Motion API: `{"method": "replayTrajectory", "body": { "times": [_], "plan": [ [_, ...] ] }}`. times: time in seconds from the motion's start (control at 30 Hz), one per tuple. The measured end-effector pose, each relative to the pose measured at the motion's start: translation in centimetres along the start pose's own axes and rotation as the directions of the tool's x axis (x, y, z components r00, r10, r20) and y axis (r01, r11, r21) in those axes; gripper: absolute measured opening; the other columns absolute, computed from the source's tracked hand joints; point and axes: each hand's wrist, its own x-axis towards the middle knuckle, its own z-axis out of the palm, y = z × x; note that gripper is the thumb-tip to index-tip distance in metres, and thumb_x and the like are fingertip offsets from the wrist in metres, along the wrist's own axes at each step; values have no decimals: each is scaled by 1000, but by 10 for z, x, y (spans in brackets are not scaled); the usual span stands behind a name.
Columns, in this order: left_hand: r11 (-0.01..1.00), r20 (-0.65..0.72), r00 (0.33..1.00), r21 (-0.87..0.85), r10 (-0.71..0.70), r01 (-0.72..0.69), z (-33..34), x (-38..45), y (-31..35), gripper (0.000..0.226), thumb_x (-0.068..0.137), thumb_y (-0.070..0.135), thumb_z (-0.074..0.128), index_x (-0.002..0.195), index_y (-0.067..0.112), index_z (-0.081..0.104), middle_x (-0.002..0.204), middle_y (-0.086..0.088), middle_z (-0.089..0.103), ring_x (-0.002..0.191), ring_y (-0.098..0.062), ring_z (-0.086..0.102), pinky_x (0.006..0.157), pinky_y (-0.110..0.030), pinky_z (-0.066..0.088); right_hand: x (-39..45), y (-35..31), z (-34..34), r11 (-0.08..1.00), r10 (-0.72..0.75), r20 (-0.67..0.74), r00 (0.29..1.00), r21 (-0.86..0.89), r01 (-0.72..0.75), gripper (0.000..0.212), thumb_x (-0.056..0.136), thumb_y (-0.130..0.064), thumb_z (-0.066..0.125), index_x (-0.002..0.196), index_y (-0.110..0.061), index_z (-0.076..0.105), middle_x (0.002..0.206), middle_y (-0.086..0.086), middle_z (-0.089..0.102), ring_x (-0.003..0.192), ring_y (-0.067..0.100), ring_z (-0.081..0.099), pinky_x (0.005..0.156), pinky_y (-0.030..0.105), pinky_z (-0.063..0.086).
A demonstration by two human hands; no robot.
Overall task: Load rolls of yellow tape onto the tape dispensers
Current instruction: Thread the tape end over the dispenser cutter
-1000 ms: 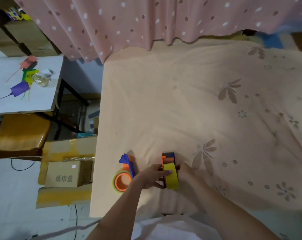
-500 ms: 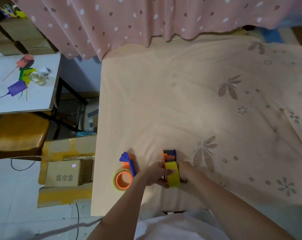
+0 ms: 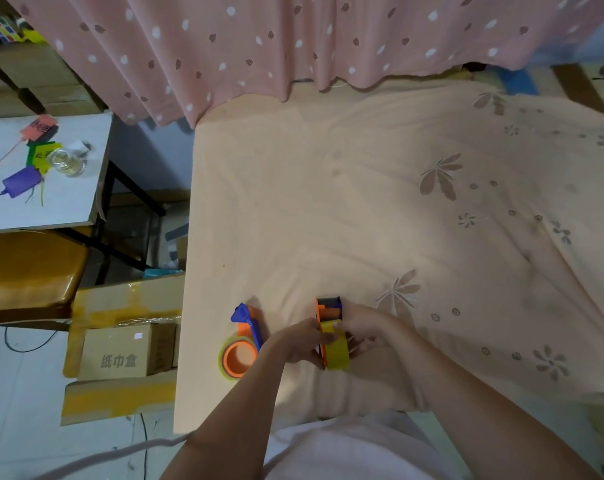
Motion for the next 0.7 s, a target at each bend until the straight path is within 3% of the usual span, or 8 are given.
{"method": "replayTrajectory", "body": {
  "times": [0.17,0.23,0.37,0.43,0.5,0.57,0.63,0.7],
  "plan": [
    [1000,3,1000,15,24,-24,2,-2,0,43,101,14,58,139,-4,48,142,-26,52,125,-46,57,98,-59,51,-1,1,13,999,-16,-130,991,26,19,36,100,-17,56,133,-30,52,120,16,67,99,39,70,70,56,61],
    [999,-6,999,21,38,-37,3,-3,1,39,101,14,58,136,-2,50,141,-25,54,127,-46,56,98,-61,51,-1,0,16,999,28,-153,988,31,-23,35,101,-19,55,134,-30,50,118,15,66,96,37,70,66,51,61],
    [999,-76,996,19,49,-48,8,-14,3,43,98,17,64,134,-4,54,137,-23,58,123,-44,59,93,-58,55,-8,-4,14,989,56,-203,978,-123,-82,29,99,-29,59,126,-20,55,99,12,69,84,33,72,76,46,62],
    [996,-149,985,48,82,-75,9,-22,4,36,94,19,70,121,-2,61,121,-18,64,110,-35,65,89,-53,59,-12,-10,12,948,22,-284,959,-299,-110,33,92,-36,66,114,-11,63,98,13,71,86,32,74,73,37,60],
    [992,-201,973,85,113,-98,4,-30,5,31,91,25,73,109,2,65,93,-9,61,82,-23,67,78,-45,64,-13,-17,14,905,-86,-404,911,-413,-98,35,89,-38,68,109,-9,66,105,14,71,95,31,70,70,30,50],
    [992,-283,951,54,128,-117,-9,-37,8,35,92,26,68,110,-4,65,92,-8,59,70,-22,66,73,-41,64,-14,-26,22,911,-226,-525,820,-413,-13,28,92,-29,62,110,-8,63,111,12,69,103,31,65,76,31,48],
    [982,-482,860,5,167,-188,-26,-51,7,22,96,15,55,95,-3,68,89,-11,64,65,-26,63,72,-38,61,-15,-41,39,921,-318,-579,751,-378,98,20,93,-20,55,109,-9,61,111,11,67,103,31,64,81,33,52],
    [974,-719,668,56,192,-220,-48,-65,-3,27,94,16,50,76,3,65,75,-13,64,66,-29,57,67,-32,48,-14,-58,61,916,-344,-542,767,-374,146,20,90,-21,53,104,-10,62,106,10,68,99,32,65,79,33,54]
  ]
}}
